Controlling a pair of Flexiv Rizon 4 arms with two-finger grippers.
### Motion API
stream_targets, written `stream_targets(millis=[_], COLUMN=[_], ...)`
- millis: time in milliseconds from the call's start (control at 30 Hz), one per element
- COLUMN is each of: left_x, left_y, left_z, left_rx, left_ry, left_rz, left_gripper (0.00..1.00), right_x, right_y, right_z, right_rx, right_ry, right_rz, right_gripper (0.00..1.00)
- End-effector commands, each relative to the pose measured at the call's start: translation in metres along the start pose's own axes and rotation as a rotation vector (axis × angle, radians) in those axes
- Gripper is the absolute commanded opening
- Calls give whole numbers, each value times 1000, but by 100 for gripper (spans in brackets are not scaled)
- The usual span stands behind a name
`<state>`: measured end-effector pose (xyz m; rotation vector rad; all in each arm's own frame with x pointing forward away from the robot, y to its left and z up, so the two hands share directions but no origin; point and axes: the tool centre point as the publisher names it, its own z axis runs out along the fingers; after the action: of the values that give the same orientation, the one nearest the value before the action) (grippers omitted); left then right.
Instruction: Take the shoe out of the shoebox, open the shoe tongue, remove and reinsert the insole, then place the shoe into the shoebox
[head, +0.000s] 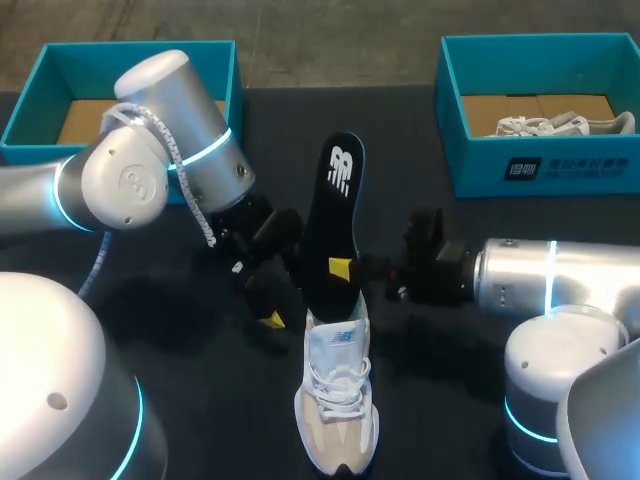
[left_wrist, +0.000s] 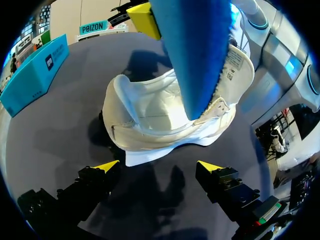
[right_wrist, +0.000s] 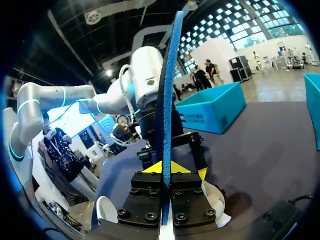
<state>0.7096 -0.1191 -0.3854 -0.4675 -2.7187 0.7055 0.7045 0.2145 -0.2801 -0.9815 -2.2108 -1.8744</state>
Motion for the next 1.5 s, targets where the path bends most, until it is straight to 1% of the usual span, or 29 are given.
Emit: stream_targets(millis=[33,167,333,500,667,867,1067,1200,1400,1500], left_x=[1,4,8,8,11,20,25,27,33,33], left_y=[0,2,5,9,4,-4,-4,-3,-3,-3], left_z=[2,1,-2,-5,-9,-12,-10,-9,-7,-6], left_rx=[1,14,43,47,52,29,-19,-22,-39,-43], left_ry=[-4,-21,-45,-55,-73,-95,-137,-144,-158,-163], left_rz=[2,13,7,-4,3,30,5,-14,-21,-25], left_gripper=[100,100,100,100,100,100,100,100,100,100], right_x=[-2,-4,-4,-3,-6,-7,-6,-5,4,6], right_y=[-1,-2,-3,-4,-6,-7,-8,-9,-8,-7], right_z=[3,2,-3,-8,-9,-10,-10,-9,-10,-7], right_rx=[-3,-3,-22,-26,-23,-26,-22,-18,-25,-22], right_ry=[-4,-5,18,29,30,40,43,45,54,48], right_rz=[4,6,6,7,17,23,27,29,11,7], right_gripper=[0,0,0,0,0,0,0,0,0,0])
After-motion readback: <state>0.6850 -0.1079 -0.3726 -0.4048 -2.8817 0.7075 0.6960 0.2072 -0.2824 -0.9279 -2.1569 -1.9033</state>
